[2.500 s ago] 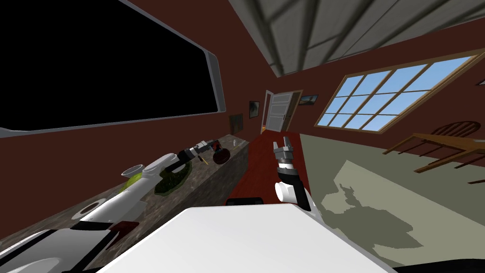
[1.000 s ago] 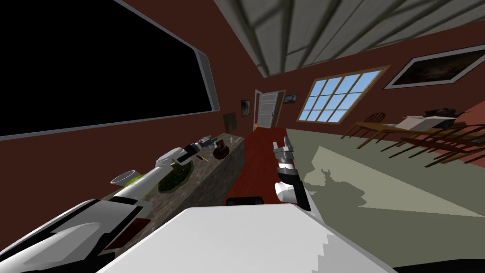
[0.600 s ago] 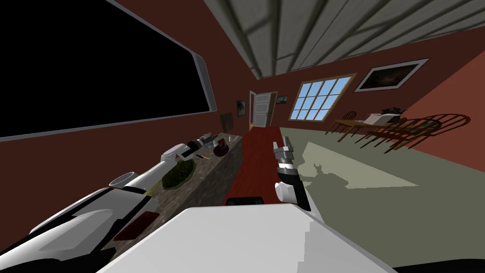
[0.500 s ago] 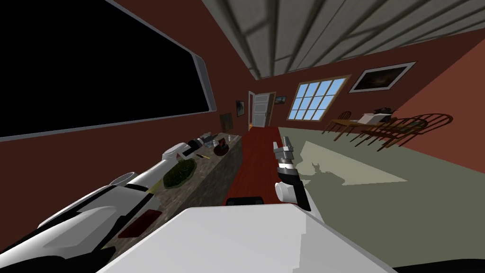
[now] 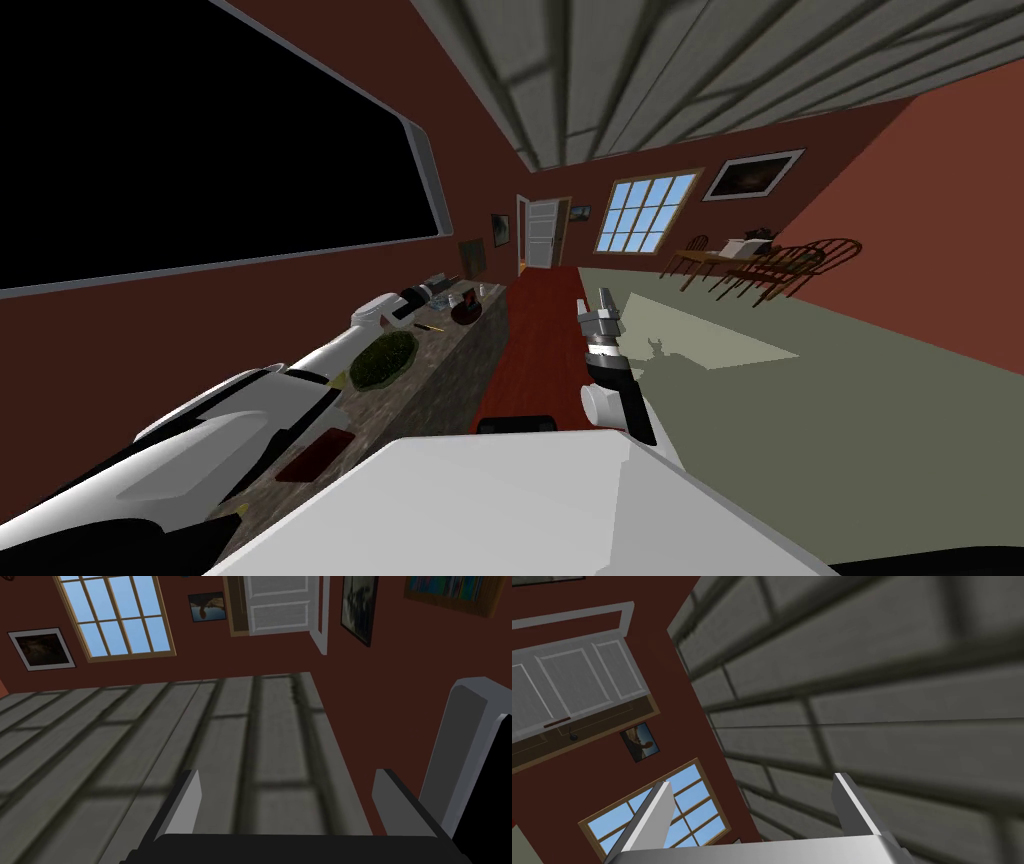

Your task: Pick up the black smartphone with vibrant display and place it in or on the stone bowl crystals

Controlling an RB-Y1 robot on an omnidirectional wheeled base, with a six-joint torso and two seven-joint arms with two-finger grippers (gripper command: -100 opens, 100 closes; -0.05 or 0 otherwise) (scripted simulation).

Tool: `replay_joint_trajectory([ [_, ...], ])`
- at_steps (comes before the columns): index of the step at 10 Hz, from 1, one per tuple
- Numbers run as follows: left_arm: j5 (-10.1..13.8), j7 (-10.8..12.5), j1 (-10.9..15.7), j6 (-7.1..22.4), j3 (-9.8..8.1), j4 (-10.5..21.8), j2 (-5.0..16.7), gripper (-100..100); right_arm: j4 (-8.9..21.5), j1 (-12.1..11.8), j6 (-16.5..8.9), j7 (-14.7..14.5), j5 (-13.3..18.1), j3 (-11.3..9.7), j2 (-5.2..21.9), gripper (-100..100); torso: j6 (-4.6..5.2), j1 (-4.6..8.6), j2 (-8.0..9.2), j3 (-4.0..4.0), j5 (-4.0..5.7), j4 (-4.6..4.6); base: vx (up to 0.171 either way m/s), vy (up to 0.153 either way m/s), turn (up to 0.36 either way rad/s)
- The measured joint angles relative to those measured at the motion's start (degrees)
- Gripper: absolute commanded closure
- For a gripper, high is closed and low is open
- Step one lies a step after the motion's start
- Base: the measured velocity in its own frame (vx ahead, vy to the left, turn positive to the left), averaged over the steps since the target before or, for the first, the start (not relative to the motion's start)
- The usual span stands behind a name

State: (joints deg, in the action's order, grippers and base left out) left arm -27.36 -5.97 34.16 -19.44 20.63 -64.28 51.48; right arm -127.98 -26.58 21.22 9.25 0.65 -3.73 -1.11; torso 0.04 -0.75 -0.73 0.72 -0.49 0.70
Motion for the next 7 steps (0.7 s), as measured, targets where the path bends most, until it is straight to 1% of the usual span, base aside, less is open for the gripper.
replay_joint_trajectory([
  [1, 0.04, -0.10, 1.25, 1.08, 0.52, 0.78, -0.20, -100, 0.00, -0.01, 0.00, 0.00, 0.00, 0.00, 0.00, 0, -0.07, 0.01, 0.08, -0.06, 0.00, -0.04, -0.083, 0.028, -0.005],
  [2, 0.10, 0.18, 2.08, 1.68, 0.89, 0.90, 0.12, -100, 0.00, -0.02, 0.00, 0.00, 0.00, 0.01, 0.00, 0, -0.10, 0.08, -0.07, 0.01, 0.02, -0.02, -0.109, 0.054, -0.235],
  [3, 0.13, 0.05, 3.85, 2.18, 1.78, 3.02, -0.49, -100, 0.00, 0.00, 0.00, 0.00, 0.00, 0.00, 0.00, 0, -0.01, 0.03, -0.04, 0.02, 0.00, 0.00, -0.144, 0.053, -0.194],
  [4, 0.17, 0.05, 5.71, 2.80, 2.51, 4.71, -0.65, -100, 0.00, -0.01, 0.00, 0.00, 0.00, 0.00, 0.00, 0, -0.07, 0.03, 0.04, -0.04, 0.00, -0.03, -0.228, 0.053, -0.284],
  [5, 0.23, -0.03, 7.46, 3.98, 3.56, 6.64, -1.07, -100, 0.00, 0.01, 0.00, 0.00, 0.00, 0.00, 0.00, 0, -0.02, 0.03, 0.30, -0.17, 0.00, -0.07, -0.192, 0.058, -0.133],
  [6, 0.25, -0.17, 9.23, 4.74, 4.10, 8.39, -1.40, -100, 0.00, -0.01, 0.00, 0.00, 0.00, 0.01, 0.00, 0, -0.11, -0.01, 0.26, -0.18, 0.00, -0.10, -0.076, 0.031, 0.024],
  [7, 0.38, 0.26, 10.20, 5.36, 4.61, 8.22, -0.78, -100, 0.00, -0.02, 0.00, 0.00, 0.00, 0.01, 0.00, 0, -0.13, 0.04, -0.02, -0.03, 0.01, -0.04, -0.021, 0.009, 0.009],
])
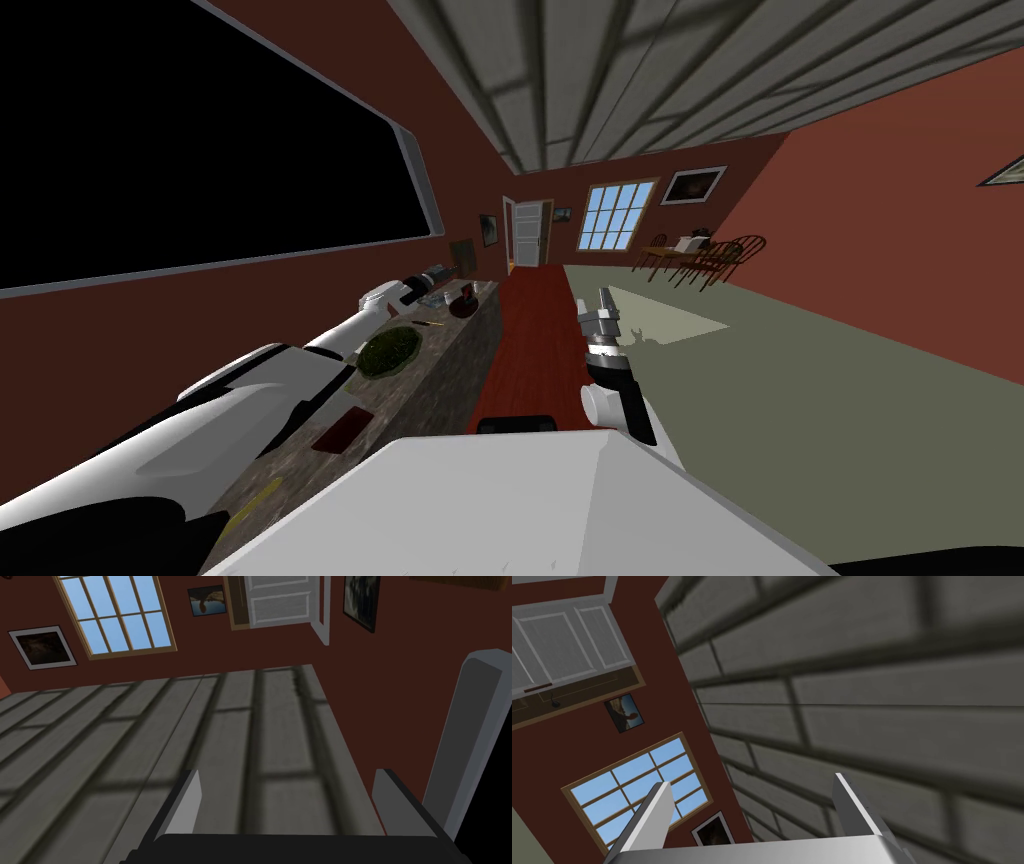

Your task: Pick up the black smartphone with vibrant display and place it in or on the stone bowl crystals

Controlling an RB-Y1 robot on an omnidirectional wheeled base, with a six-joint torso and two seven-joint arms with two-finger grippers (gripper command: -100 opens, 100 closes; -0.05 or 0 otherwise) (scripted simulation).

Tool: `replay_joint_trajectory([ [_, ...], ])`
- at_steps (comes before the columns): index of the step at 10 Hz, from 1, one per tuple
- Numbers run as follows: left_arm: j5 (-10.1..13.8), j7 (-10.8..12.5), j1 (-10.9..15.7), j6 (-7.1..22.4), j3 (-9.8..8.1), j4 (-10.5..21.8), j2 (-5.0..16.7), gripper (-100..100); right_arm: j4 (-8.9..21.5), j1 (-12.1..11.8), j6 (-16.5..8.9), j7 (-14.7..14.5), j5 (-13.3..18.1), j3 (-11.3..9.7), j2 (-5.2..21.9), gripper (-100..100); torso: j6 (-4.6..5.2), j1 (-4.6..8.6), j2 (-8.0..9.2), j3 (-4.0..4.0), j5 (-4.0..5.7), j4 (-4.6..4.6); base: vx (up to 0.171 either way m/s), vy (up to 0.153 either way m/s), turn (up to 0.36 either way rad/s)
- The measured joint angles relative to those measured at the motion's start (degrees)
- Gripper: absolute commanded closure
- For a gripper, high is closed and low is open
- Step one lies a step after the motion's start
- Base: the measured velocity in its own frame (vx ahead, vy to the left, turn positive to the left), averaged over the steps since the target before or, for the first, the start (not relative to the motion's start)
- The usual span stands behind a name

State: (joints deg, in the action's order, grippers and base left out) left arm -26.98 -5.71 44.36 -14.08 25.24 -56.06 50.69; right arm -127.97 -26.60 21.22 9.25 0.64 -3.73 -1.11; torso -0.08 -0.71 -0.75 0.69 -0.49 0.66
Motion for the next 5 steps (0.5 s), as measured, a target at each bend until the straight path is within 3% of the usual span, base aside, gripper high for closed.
replay_joint_trajectory([
  [1, 0.02, 0.15, 0.08, 0.15, 0.05, -0.08, 0.10, 0, 0.00, 0.00, 0.00, 0.00, 0.00, 0.00, 0.00, 0, 0.02, 0.07, -0.23, 0.15, 0.00, 0.07, -0.008, 0.002, -0.002],
  [5, 0.02, 0.14, 0.07, 0.14, 0.04, -0.07, 0.10, 0, 0.00, -0.01, 0.00, 0.00, 0.00, 0.00, 0.00, 0, 0.03, 0.12, -0.45, 0.29, 0.02, 0.13, 0.000, 0.000, 0.000],
])
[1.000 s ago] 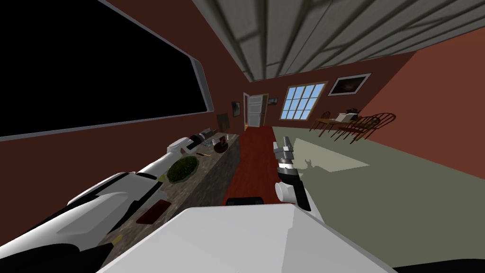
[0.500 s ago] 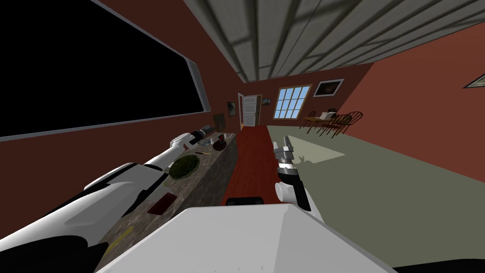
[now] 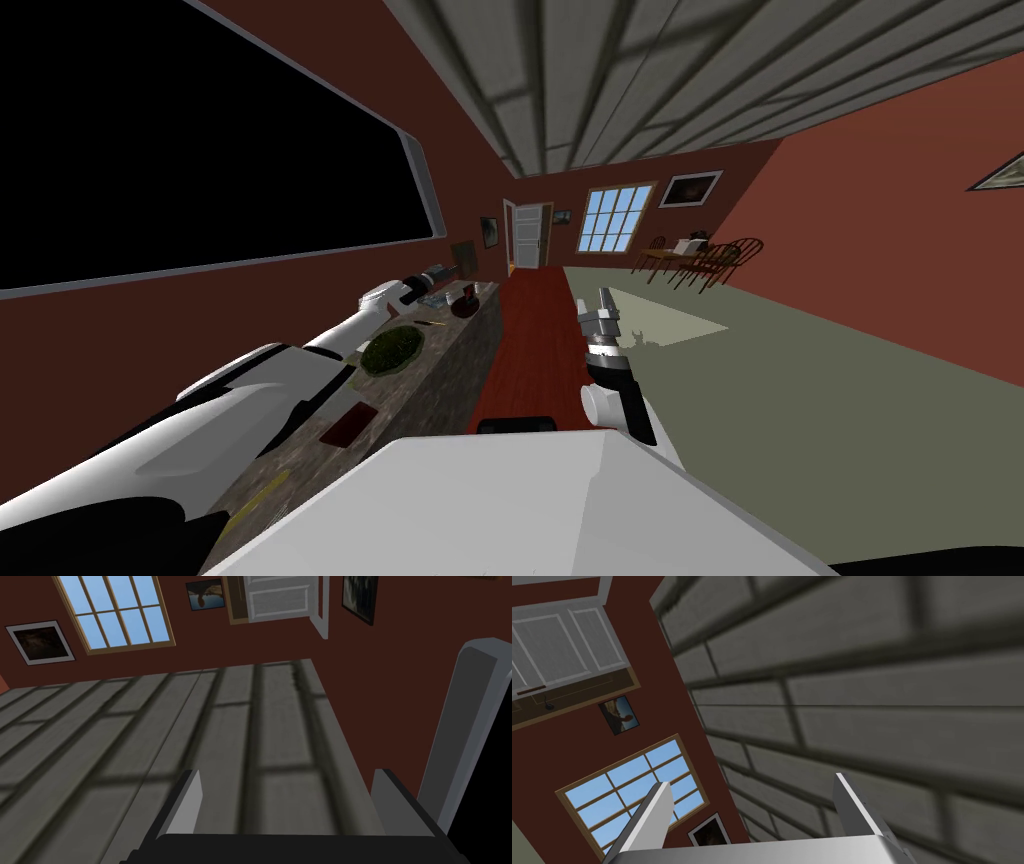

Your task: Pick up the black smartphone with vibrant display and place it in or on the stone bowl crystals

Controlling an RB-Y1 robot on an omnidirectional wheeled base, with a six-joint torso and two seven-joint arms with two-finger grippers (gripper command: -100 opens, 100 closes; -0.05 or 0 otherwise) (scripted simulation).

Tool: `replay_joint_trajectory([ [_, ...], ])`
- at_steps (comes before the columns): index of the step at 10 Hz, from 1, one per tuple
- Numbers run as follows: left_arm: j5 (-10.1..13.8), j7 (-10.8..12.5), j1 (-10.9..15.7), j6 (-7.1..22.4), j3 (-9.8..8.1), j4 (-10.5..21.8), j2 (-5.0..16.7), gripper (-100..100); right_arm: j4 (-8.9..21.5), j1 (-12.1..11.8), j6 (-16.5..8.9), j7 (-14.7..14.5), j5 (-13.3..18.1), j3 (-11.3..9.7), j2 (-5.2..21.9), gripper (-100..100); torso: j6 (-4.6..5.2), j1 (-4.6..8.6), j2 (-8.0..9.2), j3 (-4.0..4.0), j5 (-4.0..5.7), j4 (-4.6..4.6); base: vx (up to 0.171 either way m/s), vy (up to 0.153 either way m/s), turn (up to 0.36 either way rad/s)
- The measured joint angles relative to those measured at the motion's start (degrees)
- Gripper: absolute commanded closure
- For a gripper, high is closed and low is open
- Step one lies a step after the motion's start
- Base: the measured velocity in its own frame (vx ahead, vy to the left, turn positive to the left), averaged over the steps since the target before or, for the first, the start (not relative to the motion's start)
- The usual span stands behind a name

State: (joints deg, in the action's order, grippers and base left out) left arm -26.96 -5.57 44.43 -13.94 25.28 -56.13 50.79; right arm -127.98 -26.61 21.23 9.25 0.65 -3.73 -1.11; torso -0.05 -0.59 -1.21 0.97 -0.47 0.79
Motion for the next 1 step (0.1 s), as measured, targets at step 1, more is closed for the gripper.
replay_joint_trajectory([
  [1, 0.00, 0.00, 0.00, 0.00, 0.00, 0.00, 0.00, 0, 0.00, 0.00, 0.00, 0.00, 0.00, 0.00, 0.00, 0, 0.00, 0.00, -0.01, 0.00, 0.00, 0.00, 0.000, 0.000, 0.000],
])
